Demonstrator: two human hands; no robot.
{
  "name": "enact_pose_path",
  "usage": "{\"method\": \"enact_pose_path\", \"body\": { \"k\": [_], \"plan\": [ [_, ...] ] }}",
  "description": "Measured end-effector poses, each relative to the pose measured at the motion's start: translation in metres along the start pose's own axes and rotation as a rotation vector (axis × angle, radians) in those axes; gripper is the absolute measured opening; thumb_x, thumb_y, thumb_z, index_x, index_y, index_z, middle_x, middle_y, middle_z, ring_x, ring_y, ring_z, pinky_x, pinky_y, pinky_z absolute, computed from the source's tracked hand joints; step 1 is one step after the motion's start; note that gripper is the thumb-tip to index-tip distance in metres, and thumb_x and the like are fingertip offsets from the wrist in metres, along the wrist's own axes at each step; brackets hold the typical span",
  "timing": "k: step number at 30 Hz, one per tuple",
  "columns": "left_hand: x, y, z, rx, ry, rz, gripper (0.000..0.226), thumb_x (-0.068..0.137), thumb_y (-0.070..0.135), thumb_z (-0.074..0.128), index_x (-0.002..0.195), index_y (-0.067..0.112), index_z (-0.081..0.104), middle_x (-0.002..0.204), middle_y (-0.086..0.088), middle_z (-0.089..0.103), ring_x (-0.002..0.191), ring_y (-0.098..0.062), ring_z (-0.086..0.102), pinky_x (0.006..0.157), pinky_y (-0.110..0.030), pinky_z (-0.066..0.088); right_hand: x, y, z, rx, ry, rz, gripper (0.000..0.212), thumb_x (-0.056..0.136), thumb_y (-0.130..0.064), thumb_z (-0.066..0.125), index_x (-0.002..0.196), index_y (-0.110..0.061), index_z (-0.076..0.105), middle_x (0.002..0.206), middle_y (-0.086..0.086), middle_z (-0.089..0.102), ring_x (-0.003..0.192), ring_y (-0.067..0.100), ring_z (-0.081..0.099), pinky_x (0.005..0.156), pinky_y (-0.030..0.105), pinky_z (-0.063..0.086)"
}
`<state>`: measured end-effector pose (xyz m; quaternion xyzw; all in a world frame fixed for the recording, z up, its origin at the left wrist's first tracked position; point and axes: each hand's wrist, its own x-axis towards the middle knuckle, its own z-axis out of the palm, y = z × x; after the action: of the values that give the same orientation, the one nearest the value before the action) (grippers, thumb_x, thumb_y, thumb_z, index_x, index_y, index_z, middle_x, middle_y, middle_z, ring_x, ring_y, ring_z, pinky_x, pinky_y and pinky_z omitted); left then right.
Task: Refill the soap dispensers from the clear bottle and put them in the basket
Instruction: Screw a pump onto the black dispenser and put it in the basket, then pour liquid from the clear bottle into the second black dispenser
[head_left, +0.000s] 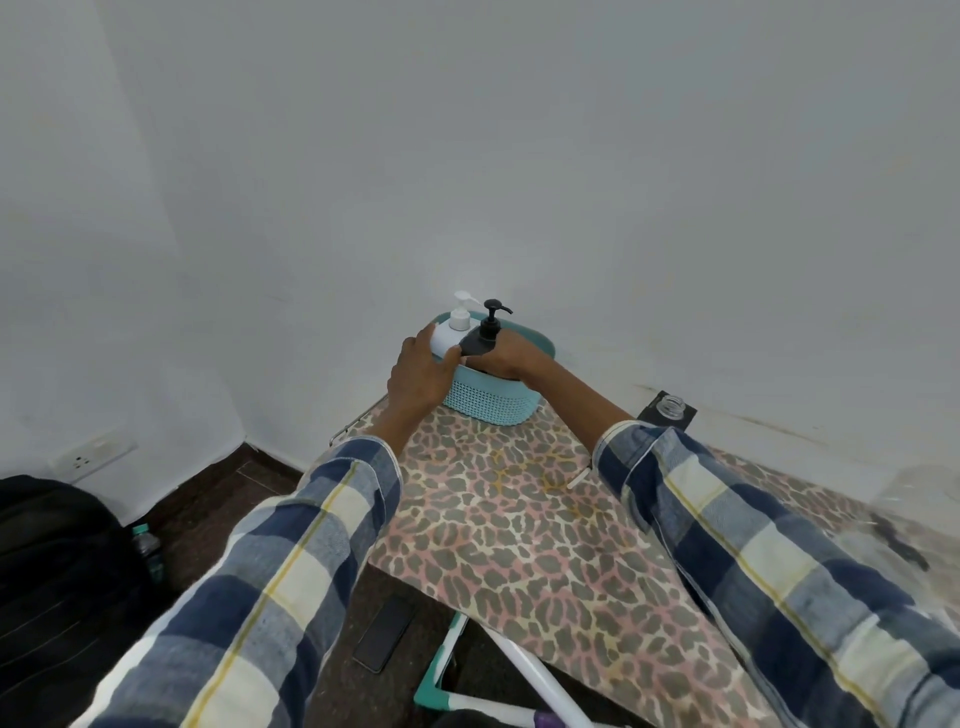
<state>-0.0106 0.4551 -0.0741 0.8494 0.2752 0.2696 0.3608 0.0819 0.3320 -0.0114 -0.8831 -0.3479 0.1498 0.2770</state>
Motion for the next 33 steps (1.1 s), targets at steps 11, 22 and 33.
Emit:
{"method": "enact_pose_path", "body": {
  "k": [11, 22, 33],
  "plan": [
    [-0.075, 0.057, 0.017, -0.015, 0.424, 0.229, 0.037, 0.1, 0.011, 0.058, 0.136, 0.011, 0.056, 0.148, -0.011, 0.051, 0.143, -0.033, 0.044, 0.115, -0.053, 0.039, -0.1, 0.044, -0.066, 0.096, 0.581, -0.16, 0.023, 0.092, -0.031, 0.074, 0.111, -0.018, 0.073, 0.096, -0.006, 0.074, 0.087, 0.011, 0.068, 0.085, 0.036, 0.058],
    [-0.177, 0.123, 0.097, -0.104, 0.037, 0.469, 0.033, 0.095, 0.016, 0.059, 0.129, 0.017, 0.058, 0.131, -0.003, 0.057, 0.122, -0.025, 0.051, 0.103, -0.05, 0.045, -0.192, 0.142, -0.093, -0.231, 0.498, 0.019, 0.045, 0.094, -0.047, 0.073, 0.13, -0.021, 0.069, 0.129, 0.008, 0.055, 0.116, 0.024, 0.058, 0.093, 0.043, 0.055],
    [-0.2, 0.125, 0.108, -0.142, -0.192, 0.256, 0.073, 0.09, 0.034, 0.082, 0.15, 0.017, 0.044, 0.147, -0.004, 0.049, 0.134, -0.022, 0.05, 0.112, -0.042, 0.048, -0.221, 0.151, -0.087, -0.215, 0.537, -0.121, 0.012, 0.097, -0.011, 0.065, 0.108, -0.012, 0.069, 0.107, 0.002, 0.058, 0.099, 0.023, 0.06, 0.08, 0.028, 0.042]
  ]
}}
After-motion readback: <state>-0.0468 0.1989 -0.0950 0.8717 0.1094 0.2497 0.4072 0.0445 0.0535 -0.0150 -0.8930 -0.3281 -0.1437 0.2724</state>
